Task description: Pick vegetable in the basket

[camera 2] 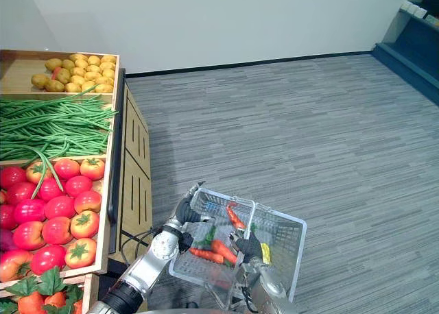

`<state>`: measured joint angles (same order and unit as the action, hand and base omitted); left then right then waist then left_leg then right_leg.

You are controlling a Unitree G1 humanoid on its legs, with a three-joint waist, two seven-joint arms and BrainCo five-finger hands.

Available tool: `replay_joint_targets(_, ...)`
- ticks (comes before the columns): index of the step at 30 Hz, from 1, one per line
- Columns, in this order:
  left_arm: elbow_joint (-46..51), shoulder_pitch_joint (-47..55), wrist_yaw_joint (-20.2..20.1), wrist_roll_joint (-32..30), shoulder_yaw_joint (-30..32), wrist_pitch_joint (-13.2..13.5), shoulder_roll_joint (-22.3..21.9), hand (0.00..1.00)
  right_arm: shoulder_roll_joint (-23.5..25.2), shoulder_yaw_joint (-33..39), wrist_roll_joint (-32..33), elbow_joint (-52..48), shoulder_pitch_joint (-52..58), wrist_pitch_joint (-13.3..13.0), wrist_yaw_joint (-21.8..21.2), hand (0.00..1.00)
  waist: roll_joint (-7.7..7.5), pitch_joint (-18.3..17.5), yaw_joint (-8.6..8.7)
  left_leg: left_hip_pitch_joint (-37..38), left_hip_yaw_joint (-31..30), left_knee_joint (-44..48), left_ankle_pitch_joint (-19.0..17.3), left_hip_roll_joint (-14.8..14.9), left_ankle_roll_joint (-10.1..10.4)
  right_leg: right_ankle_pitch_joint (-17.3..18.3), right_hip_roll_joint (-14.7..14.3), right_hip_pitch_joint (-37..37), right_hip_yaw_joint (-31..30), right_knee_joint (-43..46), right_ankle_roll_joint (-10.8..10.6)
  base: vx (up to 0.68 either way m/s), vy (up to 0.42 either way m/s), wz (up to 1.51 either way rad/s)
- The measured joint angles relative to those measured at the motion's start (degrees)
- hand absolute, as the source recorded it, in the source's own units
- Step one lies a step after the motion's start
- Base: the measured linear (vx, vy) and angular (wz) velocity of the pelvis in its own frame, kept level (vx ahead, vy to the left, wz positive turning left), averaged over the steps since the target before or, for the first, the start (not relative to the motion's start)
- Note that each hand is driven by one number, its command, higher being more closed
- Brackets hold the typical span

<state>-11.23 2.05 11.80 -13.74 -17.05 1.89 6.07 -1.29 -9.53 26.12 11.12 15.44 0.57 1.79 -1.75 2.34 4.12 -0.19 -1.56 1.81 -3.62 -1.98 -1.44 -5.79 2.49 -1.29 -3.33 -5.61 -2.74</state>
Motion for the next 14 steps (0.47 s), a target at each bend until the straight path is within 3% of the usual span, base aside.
replay_joint_targets(6, 7.4, 10.1, -0.8, 10.7, 9.7, 1.4, 0.0, 0.0, 0.1, 13.0, -9.0, 0.0, 0.8, 0.0, 2.1, 1.0, 0.01, 0.0, -1.8, 0.0, -0.3, 0.0, 0.0, -0.1, 0.0, 0.0, 0.2, 0.2, 0.2, 0.0, 0.0, 0.0, 0.01, 0.02)
replay_joint_targets(14, 0.9, 13.6, -3.4, 15.5, 17.3, 2.3, 0.4, 0.0, -1.8, 17.4, -18.3, 3.6, -0.1, -0.2, 3.2, 1.0, 0.19, 0.0, -2.23, 0.9, -2.5, -0.3, 0.3, -0.3, 0.2, 0.4, 0.4, 1.9, 2.6, 0.0, -0.2, -0.02, 0.003, 0.14)
